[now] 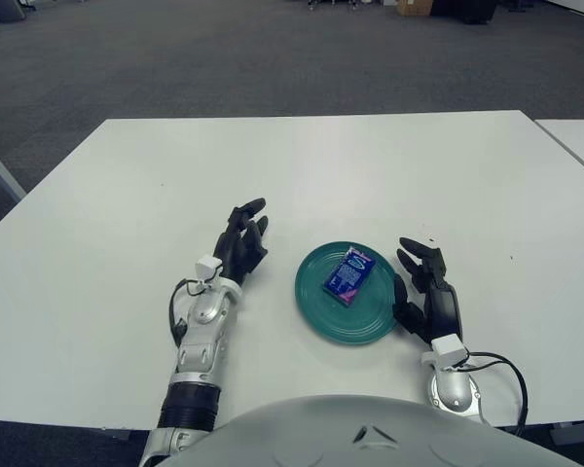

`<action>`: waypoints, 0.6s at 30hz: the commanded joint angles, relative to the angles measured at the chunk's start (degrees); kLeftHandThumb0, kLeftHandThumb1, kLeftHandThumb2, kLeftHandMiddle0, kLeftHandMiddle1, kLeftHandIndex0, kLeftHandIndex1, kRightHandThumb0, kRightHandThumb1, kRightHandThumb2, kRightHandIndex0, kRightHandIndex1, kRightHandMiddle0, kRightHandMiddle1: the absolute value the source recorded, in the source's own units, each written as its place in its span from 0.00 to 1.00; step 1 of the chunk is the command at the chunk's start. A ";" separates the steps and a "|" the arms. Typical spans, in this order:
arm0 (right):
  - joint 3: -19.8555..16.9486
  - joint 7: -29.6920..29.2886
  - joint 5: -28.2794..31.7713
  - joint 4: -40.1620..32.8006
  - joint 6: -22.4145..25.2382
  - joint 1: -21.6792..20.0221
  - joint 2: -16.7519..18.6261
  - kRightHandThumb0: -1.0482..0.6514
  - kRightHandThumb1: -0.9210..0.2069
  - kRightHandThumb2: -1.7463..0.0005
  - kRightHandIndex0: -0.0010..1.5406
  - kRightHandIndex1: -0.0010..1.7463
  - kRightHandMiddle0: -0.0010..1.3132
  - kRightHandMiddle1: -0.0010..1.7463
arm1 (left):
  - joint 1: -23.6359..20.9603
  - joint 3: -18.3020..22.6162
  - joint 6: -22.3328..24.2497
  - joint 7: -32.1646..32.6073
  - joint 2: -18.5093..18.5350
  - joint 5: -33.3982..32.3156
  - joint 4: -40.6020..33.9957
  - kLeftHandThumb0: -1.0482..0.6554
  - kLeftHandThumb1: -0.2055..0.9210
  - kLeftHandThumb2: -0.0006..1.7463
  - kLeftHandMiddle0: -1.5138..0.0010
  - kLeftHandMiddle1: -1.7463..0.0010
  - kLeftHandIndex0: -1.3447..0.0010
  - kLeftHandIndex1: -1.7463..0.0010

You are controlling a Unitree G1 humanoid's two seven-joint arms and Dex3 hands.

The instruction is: Put the gum into the plate.

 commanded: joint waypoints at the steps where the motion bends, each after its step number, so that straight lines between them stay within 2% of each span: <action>1: -1.03 0.17 0.49 7.99 1.77 2.19 -0.56 0.12 0.00 0.57 0.33 0.02 0.00 0.51 | 0.83 0.46 -3.00 -0.71 0.96 0.87 1.11 0.13 1.00 0.55 0.64 0.60 0.74 0.34; 5: -1.41 0.45 1.07 7.89 2.25 2.32 -0.74 0.12 0.00 0.56 0.33 0.01 0.00 0.49 | 4.26 -0.26 -6.31 -3.27 2.64 1.19 0.23 0.15 1.00 0.54 0.64 0.57 0.73 0.34; 10: -1.83 0.93 1.97 7.68 2.86 2.49 -0.96 0.13 0.00 0.55 0.32 0.01 0.00 0.46 | 6.55 -1.15 -11.48 -4.17 2.88 2.74 2.97 0.16 1.00 0.52 0.64 0.54 0.72 0.32; 14: -2.34 1.51 2.90 6.95 3.77 2.77 -0.87 0.13 0.00 0.55 0.32 0.01 0.00 0.44 | 7.62 -1.39 -18.74 -4.65 2.63 3.99 9.67 0.16 1.00 0.51 0.65 0.52 0.71 0.29; 18: -2.81 2.06 3.85 6.53 4.37 2.90 -0.75 0.14 0.00 0.55 0.32 0.01 0.00 0.42 | 7.18 -1.17 -22.70 -5.26 2.78 3.99 14.02 0.15 1.00 0.50 0.66 0.51 0.70 0.24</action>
